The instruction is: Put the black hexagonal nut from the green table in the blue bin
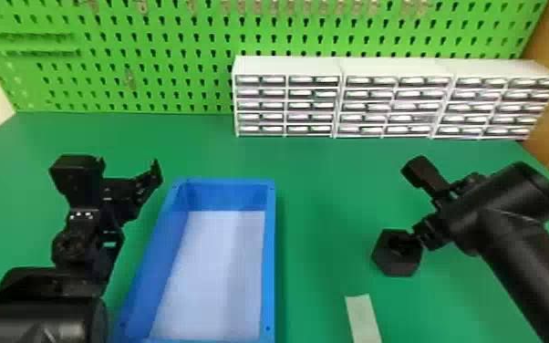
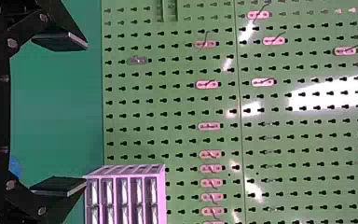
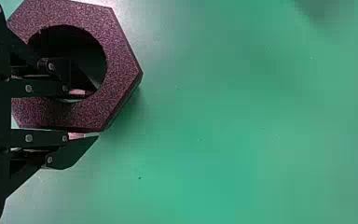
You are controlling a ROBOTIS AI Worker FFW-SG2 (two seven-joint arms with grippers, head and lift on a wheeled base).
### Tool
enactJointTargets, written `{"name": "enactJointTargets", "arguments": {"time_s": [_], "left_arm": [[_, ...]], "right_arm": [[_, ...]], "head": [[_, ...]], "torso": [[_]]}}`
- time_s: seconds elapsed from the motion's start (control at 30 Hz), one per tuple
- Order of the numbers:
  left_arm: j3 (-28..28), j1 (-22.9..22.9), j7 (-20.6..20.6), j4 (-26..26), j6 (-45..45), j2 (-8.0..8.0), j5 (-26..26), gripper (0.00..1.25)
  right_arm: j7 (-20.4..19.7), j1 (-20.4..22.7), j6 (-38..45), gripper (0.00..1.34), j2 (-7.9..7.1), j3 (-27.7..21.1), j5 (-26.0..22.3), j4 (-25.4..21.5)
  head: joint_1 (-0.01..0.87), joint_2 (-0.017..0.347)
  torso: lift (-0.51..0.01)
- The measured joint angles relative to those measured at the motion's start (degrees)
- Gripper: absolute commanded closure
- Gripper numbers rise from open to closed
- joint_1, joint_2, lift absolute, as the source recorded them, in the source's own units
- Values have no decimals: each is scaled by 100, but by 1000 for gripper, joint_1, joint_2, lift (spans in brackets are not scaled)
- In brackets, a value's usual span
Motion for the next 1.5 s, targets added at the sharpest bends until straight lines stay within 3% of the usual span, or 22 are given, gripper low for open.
{"name": "enactJointTargets", "arguments": {"time_s": [0.57, 0.9, 1.2, 1.5], "left_arm": [[0, 2, 0, 0, 0, 17, -5, 242], [-2, 4, 0, 0, 0, 32, -1, 242], [-8, 3, 0, 0, 0, 41, 4, 242], [-8, 1, 0, 0, 0, 44, 8, 242]], "right_arm": [[864, -273, 112, 998, -72, 110, 779, -367], [1384, -514, 328, 999, -107, 106, 1414, -1041], [1404, -720, 417, 999, 96, 156, 1481, -1690], [1399, -930, 436, 999, 327, 575, 1162, -1915]], "head": [[686, 52], [686, 52], [686, 52], [686, 52]], "torso": [[-97], [-97], [-97], [-97]]}}
